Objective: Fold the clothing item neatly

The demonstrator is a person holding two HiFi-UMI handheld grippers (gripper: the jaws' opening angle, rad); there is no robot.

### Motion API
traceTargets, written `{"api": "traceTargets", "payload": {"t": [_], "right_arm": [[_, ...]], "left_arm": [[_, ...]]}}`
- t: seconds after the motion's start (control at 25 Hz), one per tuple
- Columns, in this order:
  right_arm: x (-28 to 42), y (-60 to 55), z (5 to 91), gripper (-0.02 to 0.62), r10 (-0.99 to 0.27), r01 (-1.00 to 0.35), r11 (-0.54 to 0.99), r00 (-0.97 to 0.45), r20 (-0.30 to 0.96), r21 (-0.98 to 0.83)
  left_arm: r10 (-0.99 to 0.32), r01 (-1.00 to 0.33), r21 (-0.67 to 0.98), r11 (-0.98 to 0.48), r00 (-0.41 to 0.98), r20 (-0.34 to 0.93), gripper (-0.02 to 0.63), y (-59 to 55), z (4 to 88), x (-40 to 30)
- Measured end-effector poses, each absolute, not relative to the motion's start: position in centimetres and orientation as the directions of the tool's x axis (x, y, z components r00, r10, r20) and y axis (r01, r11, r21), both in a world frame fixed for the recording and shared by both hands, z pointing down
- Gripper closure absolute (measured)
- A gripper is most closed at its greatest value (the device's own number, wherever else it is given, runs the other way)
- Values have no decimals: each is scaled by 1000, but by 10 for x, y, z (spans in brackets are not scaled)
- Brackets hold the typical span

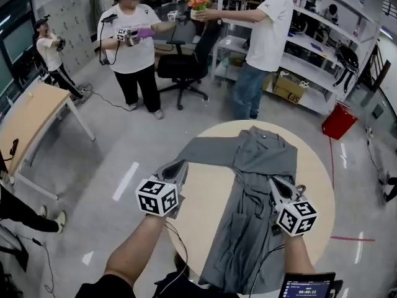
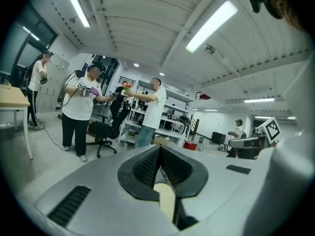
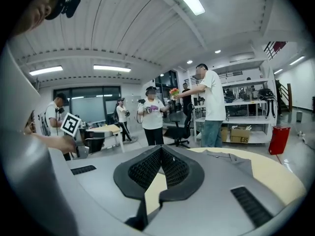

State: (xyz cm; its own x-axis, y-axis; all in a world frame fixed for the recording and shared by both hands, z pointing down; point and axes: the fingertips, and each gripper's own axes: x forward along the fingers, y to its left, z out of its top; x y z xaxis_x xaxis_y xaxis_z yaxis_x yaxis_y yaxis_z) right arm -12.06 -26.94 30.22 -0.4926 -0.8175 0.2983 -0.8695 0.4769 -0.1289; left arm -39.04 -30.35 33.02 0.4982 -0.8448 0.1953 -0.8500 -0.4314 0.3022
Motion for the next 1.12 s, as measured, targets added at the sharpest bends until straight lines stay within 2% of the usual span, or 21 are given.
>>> {"api": "traceTargets", "payload": {"t": [0.2,0.44,0.64,0.8,0.96,1.04,1.12], "right_arm": [[-147,-257,305,586,-799,-858,502,-509,322,-109],[-167,-273,299,586,-791,-833,551,-536,294,-35],[-199,-296,329,584,-778,-843,538,-509,368,-30],[-224,-321,349,584,-790,-876,477,-462,403,-69],[-242,-342,377,584,-784,-899,428,-418,458,-88],[-250,-351,388,584,-778,-902,423,-409,477,-82],[-252,-355,399,584,-773,-906,417,-394,498,-69]], "left_arm": [[-849,-881,284,-378,452,273,612,-304,348,-423],[-850,-906,285,-313,402,342,612,-310,378,-468],[-805,-912,351,-211,365,467,612,-337,460,-533],[-754,-909,305,-286,409,513,612,-371,511,-549],[-645,-854,361,-374,519,560,611,-387,567,-521],[-604,-847,321,-424,528,597,609,-395,595,-506],[-575,-823,250,-510,542,613,550,-402,614,-493]]}}
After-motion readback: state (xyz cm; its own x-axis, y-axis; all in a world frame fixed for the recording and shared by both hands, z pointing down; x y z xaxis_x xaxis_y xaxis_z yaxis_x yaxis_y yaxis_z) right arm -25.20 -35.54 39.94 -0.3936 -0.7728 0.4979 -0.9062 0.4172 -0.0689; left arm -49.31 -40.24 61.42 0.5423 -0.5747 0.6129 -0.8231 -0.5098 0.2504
